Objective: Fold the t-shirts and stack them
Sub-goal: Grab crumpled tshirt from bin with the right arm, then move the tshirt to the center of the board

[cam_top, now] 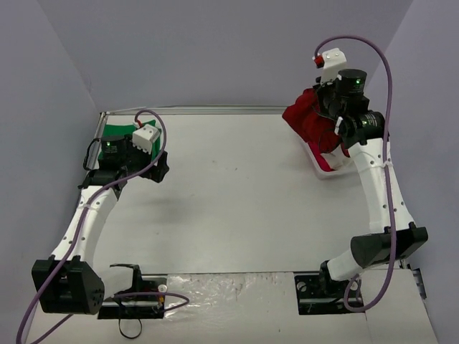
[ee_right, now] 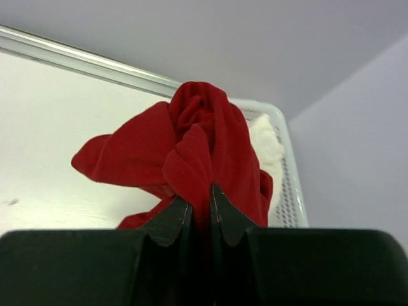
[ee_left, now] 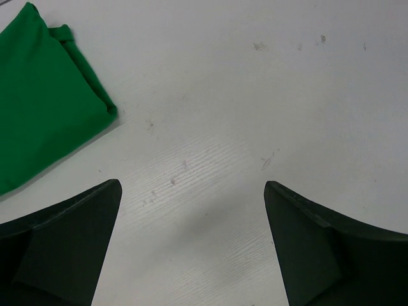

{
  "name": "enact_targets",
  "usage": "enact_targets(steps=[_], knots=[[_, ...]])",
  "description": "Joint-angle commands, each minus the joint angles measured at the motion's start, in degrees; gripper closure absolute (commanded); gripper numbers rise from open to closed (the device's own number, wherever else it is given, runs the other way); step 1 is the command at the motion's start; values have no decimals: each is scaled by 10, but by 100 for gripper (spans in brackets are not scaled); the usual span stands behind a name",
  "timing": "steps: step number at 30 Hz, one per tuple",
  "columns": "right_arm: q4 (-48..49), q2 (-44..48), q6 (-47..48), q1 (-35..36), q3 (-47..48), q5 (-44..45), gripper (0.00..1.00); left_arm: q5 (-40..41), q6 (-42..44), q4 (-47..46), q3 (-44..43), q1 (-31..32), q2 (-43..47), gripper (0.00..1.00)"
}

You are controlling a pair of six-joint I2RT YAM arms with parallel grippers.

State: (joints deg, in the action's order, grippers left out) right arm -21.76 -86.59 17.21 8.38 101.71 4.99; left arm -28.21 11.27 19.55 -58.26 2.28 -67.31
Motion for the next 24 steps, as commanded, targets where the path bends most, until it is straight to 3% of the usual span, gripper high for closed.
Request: enact_targets(steps=[1, 5, 7, 8, 9, 10, 11, 17, 24], knots=[[-28, 41, -9, 20, 47, -100, 100, 9, 8, -6, -10, 0, 20, 6], [-48, 45, -1, 44, 33, -161, 100, 19, 8, -6, -11, 0, 17, 6], [-68, 55, 5, 46, 11, -274, 100, 27, 8, -6, -11, -1, 20, 6], [-78, 57, 17, 58, 0, -306, 58, 30, 9, -6, -11, -1, 21, 6], [-109, 60, 30, 64, -18, -354, 24, 32, 11, -3, -12, -1, 22, 6], [-129, 60, 47, 70, -25, -374, 10, 33, 11, -3, -12, -2, 24, 6], [-143, 60, 60, 79, -32, -382, 3, 32, 12, -2, -12, -3, 24, 6], [-196, 68, 110, 81, -97, -342, 0, 9, 14, 3, -17, -4, 18, 6], [-196, 63, 111, 83, -191, -358, 4, -98, 46, 65, -44, -1, -22, 6]])
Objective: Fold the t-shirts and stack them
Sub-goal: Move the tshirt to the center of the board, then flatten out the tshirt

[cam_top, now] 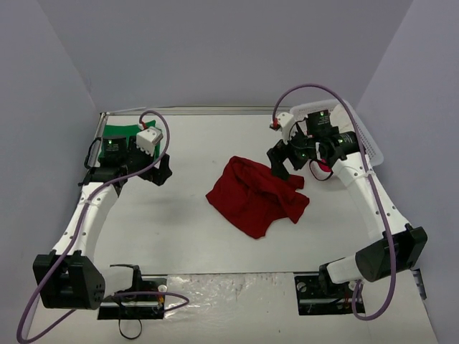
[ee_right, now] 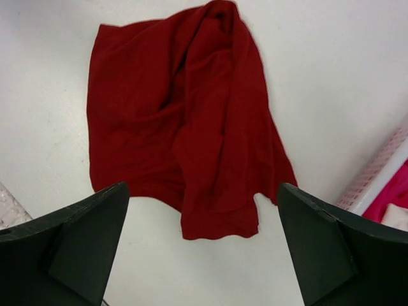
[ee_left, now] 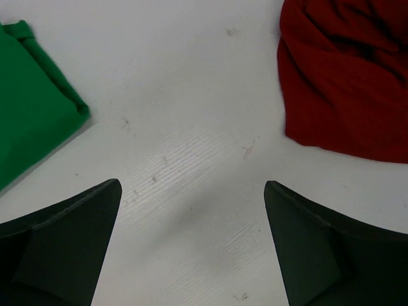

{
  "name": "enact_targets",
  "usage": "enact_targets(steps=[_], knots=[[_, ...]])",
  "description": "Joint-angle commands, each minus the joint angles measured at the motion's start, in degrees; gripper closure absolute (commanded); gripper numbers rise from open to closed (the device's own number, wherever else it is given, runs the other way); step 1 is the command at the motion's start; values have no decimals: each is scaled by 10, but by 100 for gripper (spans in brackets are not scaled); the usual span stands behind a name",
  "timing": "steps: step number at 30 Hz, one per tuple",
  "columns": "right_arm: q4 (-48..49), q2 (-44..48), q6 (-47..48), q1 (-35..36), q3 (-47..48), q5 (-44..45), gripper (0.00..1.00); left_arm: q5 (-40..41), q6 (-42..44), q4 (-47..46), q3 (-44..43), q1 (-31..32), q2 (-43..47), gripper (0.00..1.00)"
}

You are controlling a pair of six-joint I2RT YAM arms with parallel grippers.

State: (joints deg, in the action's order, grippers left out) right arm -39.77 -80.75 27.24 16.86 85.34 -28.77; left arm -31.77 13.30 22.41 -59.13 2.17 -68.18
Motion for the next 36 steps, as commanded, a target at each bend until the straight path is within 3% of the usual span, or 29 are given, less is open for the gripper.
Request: enact_targets(steps=[1, 9, 15, 18, 19, 20, 21, 25, 26, 34, 36], knots=[[-15, -8, 13, -2, -37, -22, 4, -67, 29, 39, -36, 3, -17, 6], [-2, -108, 40, 29, -92, -23, 12, -65, 24, 26, -25, 13, -34, 6], [67, -171, 27, 41, -113, 22, 15, -55, 28, 24, -20, 18, -49, 6], [94, -196, 14, 46, -117, 58, 47, -51, 31, 25, -20, 24, -56, 6], [98, -198, 11, 46, -116, 66, 74, -48, 32, 26, -20, 26, -57, 6], [104, -199, 10, 46, -117, 75, 91, -48, 32, 25, -20, 28, -58, 6], [106, -196, 9, 46, -116, 78, 100, -48, 32, 24, -19, 31, -60, 6], [103, -163, 1, 46, -100, 90, 100, -42, 37, 30, -22, 70, -76, 0], [102, -144, -5, 45, -89, 98, 100, -41, 40, 32, -27, 80, -80, 5], [92, -96, -11, 41, -75, 86, 100, -109, 10, 26, -70, 151, -215, 8], [93, -102, -10, 39, -85, 79, 100, -125, 2, 18, -88, 160, -260, 16]])
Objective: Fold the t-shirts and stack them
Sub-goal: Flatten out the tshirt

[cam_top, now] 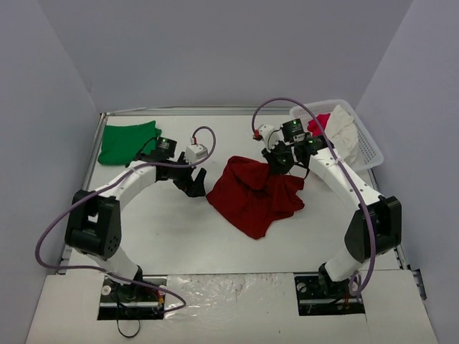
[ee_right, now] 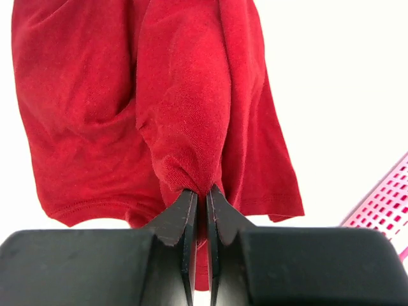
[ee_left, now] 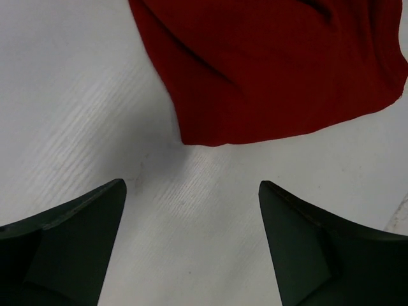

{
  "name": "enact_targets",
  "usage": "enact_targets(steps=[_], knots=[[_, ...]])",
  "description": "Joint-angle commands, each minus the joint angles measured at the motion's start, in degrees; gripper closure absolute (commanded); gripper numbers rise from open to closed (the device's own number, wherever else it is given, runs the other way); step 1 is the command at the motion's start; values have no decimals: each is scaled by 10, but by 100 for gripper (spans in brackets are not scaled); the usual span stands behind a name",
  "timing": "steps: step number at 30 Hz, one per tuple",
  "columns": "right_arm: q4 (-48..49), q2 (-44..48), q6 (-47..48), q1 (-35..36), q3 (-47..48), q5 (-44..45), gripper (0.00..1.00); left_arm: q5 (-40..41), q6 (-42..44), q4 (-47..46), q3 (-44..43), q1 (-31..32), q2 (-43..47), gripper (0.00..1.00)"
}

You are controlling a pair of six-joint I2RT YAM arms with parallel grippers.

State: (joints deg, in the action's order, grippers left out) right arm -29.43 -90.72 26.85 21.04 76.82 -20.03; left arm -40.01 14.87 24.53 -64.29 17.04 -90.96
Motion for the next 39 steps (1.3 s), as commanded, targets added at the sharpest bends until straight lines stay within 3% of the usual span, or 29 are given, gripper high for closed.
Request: enact_targets(steps=[1, 3, 9, 13, 15, 16, 19, 24, 28, 35, 39], knots=[[-12, -9, -6, -3, -2, -12, 100, -59, -18, 0, -44, 16, -47, 20], [-11, -13, -4, -4, -7, -19, 100, -74, -19, 18, -75, 26, -89, 26], [-10, -26, 1, -6, -15, -27, 100, -103, -12, 34, -112, 57, -154, 31], [-10, -34, 3, -9, -14, -28, 100, -78, 12, 45, -117, 92, -187, 35], [-10, -39, 2, -10, -13, -25, 100, -54, 21, 46, -116, 111, -202, 56], [-11, -38, 2, -11, -13, -24, 100, -46, 23, 44, -113, 115, -204, 73], [-10, -38, 5, -16, -16, -19, 100, -19, 31, 42, -108, 122, -203, 97], [-10, -32, 6, -39, -16, -19, 100, 55, 31, 42, -98, 107, -151, 98], [-10, -21, 4, -77, -1, 1, 100, 123, 27, 60, -116, 40, -50, 98], [-16, -25, -12, -136, 153, 8, 100, 219, 39, 146, -262, -44, 29, 98], [-17, 2, -21, -139, 187, -32, 100, 229, 47, 154, -259, -46, 102, 98]])
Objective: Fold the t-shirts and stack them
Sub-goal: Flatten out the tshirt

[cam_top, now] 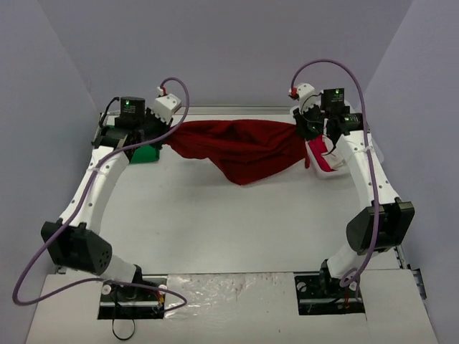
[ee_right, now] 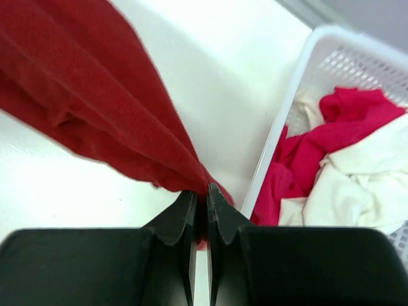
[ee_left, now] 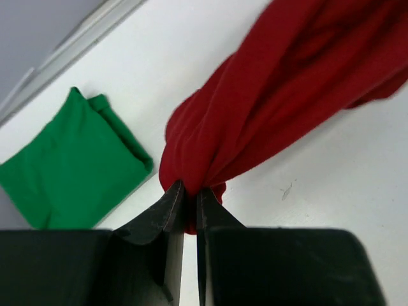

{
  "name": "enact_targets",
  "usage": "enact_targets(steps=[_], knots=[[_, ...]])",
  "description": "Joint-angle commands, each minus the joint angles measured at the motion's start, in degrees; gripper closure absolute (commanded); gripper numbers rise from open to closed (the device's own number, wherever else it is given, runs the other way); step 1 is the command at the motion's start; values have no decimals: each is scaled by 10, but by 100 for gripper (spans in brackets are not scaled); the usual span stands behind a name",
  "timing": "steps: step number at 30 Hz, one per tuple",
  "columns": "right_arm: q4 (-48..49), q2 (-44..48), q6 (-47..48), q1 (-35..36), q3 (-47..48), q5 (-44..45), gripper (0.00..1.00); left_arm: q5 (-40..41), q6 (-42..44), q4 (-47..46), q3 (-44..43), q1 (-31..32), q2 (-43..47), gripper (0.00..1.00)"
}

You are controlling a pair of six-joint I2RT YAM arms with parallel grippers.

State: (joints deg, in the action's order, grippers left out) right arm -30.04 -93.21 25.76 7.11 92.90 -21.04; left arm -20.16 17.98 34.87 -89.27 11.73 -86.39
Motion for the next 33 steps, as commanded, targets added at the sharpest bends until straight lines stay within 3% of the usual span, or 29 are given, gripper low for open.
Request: enact_targets(steps=[1, 10, 11, 12, 14, 17, 19, 23, 27, 33], knots=[[-12, 38, -11, 0, 26, -28, 100, 31, 21, 57, -3, 7, 66, 98], [-10, 80, 11, 0, -85, -30, 100, 41, 36, 57, 100, 7, 130, 98], [-11, 80, 11, 0, -90, -29, 78, 37, 36, 61, 100, 7, 128, 98], [-6, 79, 7, 0, -99, -20, 70, 37, 36, 63, 97, 7, 127, 97], [-2, 75, -2, 0, -105, -12, 66, 22, 34, 69, 93, 7, 119, 98], [1, 64, -9, 1, -106, -1, 26, 6, 30, 78, 85, 11, 105, 98], [-2, 58, -5, 1, -104, -5, 25, -11, 20, 80, 80, 17, 100, 98], [-12, 80, 29, 27, -119, -64, 39, -54, 0, 80, 68, 28, 82, 97], [-21, 93, 57, 145, -146, -69, 39, -95, -43, 63, 62, 28, 30, 98], [-30, 14, 55, 269, -143, -16, 40, -4, -71, 12, 60, 24, -40, 98]])
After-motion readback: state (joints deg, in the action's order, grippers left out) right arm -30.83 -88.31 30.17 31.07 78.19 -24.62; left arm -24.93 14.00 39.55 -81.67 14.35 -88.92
